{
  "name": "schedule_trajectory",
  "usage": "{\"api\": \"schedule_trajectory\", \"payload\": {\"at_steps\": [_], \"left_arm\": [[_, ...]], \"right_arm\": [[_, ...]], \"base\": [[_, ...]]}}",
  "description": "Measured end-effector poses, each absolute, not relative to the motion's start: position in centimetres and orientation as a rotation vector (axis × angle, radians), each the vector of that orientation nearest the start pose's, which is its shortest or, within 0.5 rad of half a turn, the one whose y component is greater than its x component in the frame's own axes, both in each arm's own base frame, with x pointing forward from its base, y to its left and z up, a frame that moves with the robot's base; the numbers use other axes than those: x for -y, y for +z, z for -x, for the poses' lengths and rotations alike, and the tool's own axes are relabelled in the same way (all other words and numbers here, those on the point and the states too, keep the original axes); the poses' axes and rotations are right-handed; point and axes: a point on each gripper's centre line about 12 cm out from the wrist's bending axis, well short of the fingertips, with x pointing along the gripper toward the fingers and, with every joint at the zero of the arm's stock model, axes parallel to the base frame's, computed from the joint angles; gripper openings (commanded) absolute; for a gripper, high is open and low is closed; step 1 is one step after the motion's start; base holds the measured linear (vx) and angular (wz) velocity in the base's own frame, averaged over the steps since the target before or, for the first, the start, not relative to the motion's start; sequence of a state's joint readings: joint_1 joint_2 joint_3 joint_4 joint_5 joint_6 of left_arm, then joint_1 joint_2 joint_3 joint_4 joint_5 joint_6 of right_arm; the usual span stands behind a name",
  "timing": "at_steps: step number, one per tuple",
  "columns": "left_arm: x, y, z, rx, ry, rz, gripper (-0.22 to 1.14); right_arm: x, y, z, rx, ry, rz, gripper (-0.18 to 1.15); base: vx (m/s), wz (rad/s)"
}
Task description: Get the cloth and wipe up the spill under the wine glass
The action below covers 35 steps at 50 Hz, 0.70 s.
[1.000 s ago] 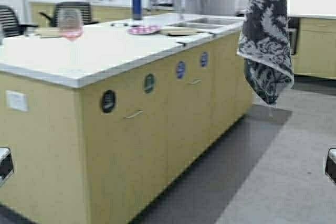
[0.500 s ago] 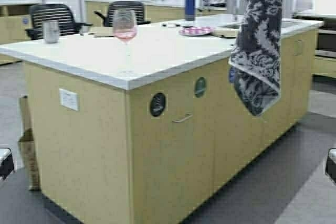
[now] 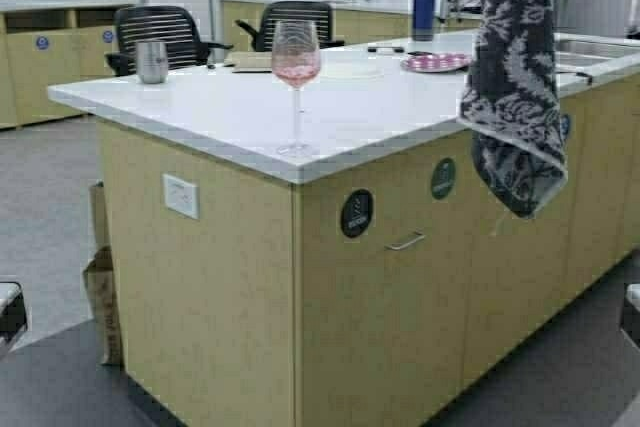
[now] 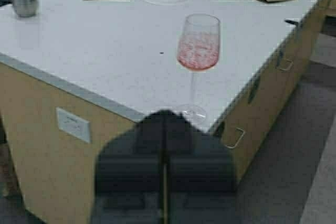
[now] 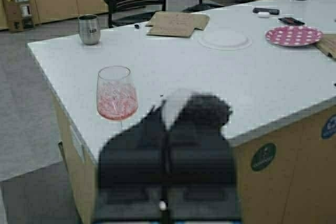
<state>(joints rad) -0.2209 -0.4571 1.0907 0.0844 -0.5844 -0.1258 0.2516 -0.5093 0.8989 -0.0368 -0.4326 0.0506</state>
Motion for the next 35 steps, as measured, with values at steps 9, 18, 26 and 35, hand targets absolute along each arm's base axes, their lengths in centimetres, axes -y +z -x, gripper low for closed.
{"api": "schedule_trajectory", "payload": {"at_steps": [9, 18, 26, 35], "left_arm": [[9.8, 19.8, -30.5, -0.068, -0.344, 0.057, 0.02], [10.8, 16.2, -31.7, -0.083, -0.364, 0.062, 0.02], [12.4, 14.3, -31.3, -0.132, -0.414, 0.050, 0.02], [13.1, 12.5, -31.5, -0.163, -0.429, 0.039, 0.02]], "right_arm": [[-7.6, 31.6, -28.7, 0.064, 0.267, -0.022, 0.06], [-7.7, 32.1, -28.3, 0.082, 0.274, -0.024, 0.06], [-7.7, 32.1, -28.3, 0.082, 0.274, -0.026, 0.06], [-7.6, 32.2, -28.4, 0.082, 0.272, -0.024, 0.06]], "base": [[0.21, 0.16], [0.21, 0.14], [0.20, 0.03], [0.20, -0.01]]}}
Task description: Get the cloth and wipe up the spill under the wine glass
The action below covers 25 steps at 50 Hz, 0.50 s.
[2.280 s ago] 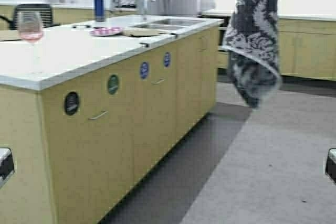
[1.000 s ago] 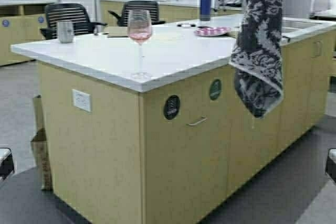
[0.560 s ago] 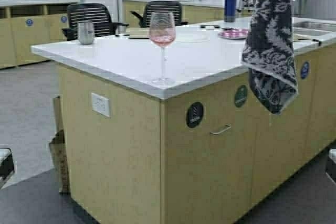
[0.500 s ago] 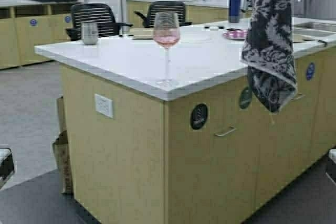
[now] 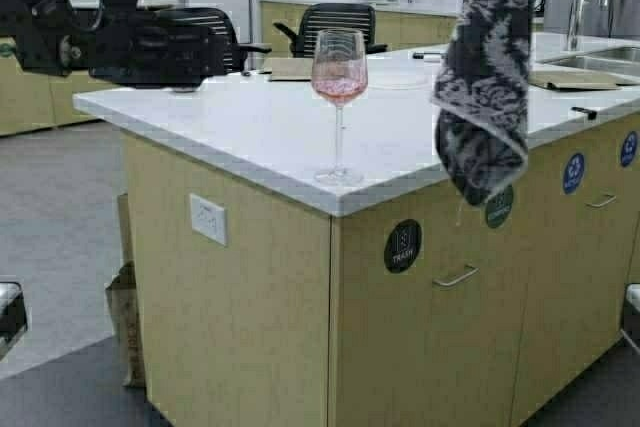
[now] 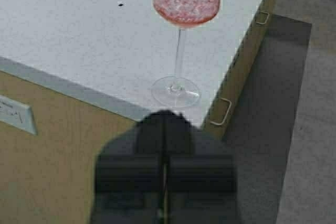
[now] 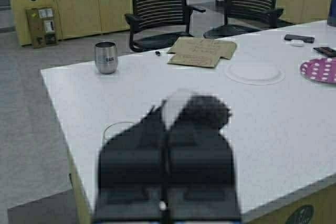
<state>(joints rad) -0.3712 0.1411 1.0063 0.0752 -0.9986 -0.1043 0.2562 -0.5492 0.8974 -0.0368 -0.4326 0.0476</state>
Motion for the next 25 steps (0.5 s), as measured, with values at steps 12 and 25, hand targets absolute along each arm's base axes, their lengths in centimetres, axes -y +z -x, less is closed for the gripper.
{"api": "schedule_trajectory", "payload": {"at_steps": [12, 25], "left_arm": [[13.6, 9.9, -32.6, -0.142, -0.438, 0.021, 0.02], [15.4, 6.2, -31.7, -0.132, -0.532, 0.024, 0.02]], "right_arm": [[-7.6, 32.2, -28.4, 0.084, 0.273, -0.023, 0.06], [-7.7, 31.4, -28.9, 0.069, 0.269, -0.017, 0.06]], "base": [[0.18, -0.03], [0.16, -0.09]]}}
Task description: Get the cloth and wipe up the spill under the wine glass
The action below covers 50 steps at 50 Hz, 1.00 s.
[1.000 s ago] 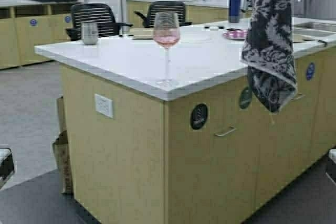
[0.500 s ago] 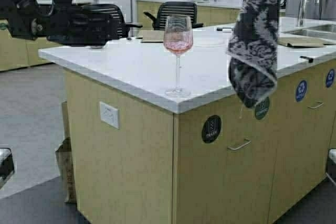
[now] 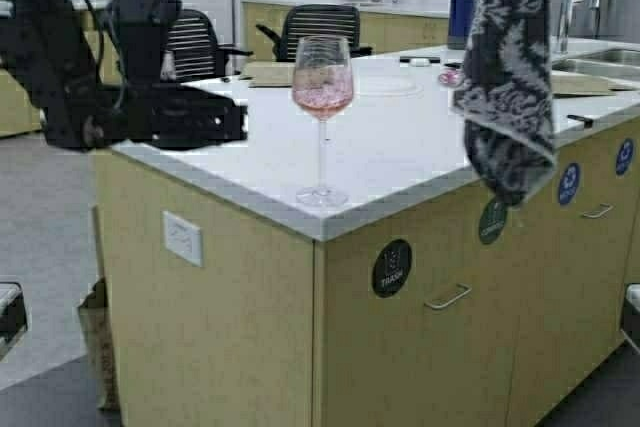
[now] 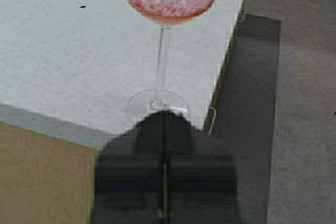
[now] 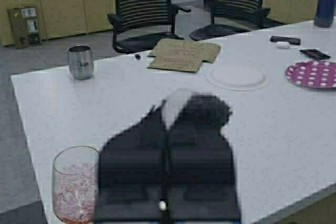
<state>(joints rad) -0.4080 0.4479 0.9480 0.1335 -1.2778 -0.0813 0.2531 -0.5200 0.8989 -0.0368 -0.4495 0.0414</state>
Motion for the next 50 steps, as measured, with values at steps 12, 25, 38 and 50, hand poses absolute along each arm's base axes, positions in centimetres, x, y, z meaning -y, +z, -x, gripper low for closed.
{"api": "schedule_trajectory", "payload": {"at_steps": [12, 25, 38, 50], "left_arm": [[17.2, 3.7, -31.2, -0.148, -0.533, 0.035, 0.02], [17.4, 2.1, -31.6, -0.143, -0.479, 0.041, 0.04], [17.6, 0.8, -32.2, -0.142, -0.475, 0.041, 0.31], [17.9, -0.1, -32.8, -0.121, -0.477, 0.031, 0.78]], "right_arm": [[-7.8, 30.4, -29.2, 0.040, 0.271, -0.010, 0.06], [-7.7, 30.0, -29.2, 0.028, 0.269, -0.010, 0.06], [-7.7, 29.8, -29.3, 0.023, 0.268, -0.010, 0.06], [-7.9, 28.9, -29.8, -0.006, 0.269, -0.005, 0.06]], "base": [[0.13, -0.07], [0.10, -0.09], [0.07, -0.05], [0.03, -0.02]]}}
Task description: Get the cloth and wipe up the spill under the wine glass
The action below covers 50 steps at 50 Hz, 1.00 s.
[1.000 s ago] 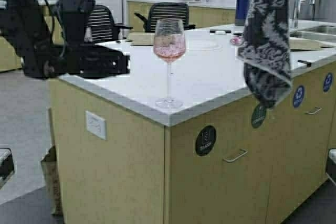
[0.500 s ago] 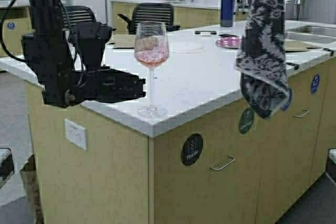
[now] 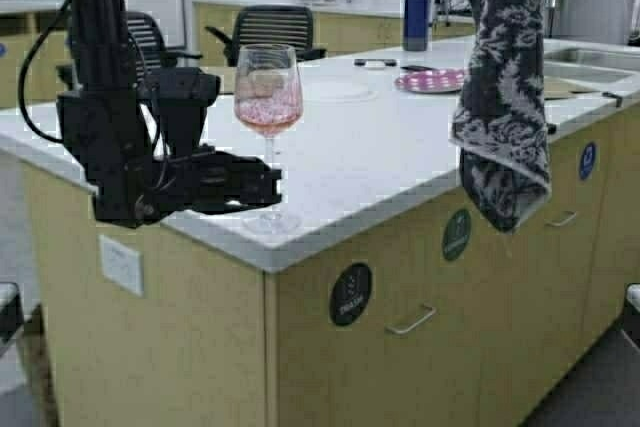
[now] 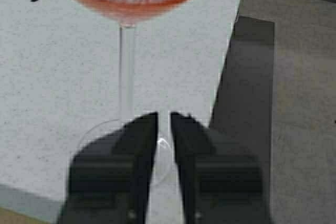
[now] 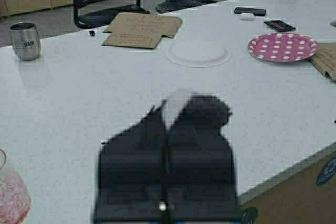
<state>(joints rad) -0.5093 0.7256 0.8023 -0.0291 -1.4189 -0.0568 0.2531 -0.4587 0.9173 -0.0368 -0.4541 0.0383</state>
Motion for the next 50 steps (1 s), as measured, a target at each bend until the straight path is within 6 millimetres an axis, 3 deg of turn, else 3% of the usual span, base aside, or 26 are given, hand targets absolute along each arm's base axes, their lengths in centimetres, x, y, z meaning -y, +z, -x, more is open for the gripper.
{"api": "schedule_trajectory", "payload": {"at_steps": [8, 21, 50], "left_arm": [[18.3, -0.6, -33.5, -0.091, -0.479, -0.024, 0.96], [18.9, -0.5, -34.8, -0.034, -0.468, -0.071, 0.96], [20.0, -2.1, -38.4, 0.030, -0.404, -0.043, 0.96]], "right_arm": [[-7.9, 28.5, -29.9, -0.018, 0.270, -0.003, 0.06], [-8.0, 28.5, -30.0, -0.018, 0.269, -0.003, 0.06], [-8.0, 28.4, -30.0, -0.019, 0.269, -0.003, 0.06]], "base": [[0.01, -0.01], [0.01, 0.00], [0.01, 0.00]]}}
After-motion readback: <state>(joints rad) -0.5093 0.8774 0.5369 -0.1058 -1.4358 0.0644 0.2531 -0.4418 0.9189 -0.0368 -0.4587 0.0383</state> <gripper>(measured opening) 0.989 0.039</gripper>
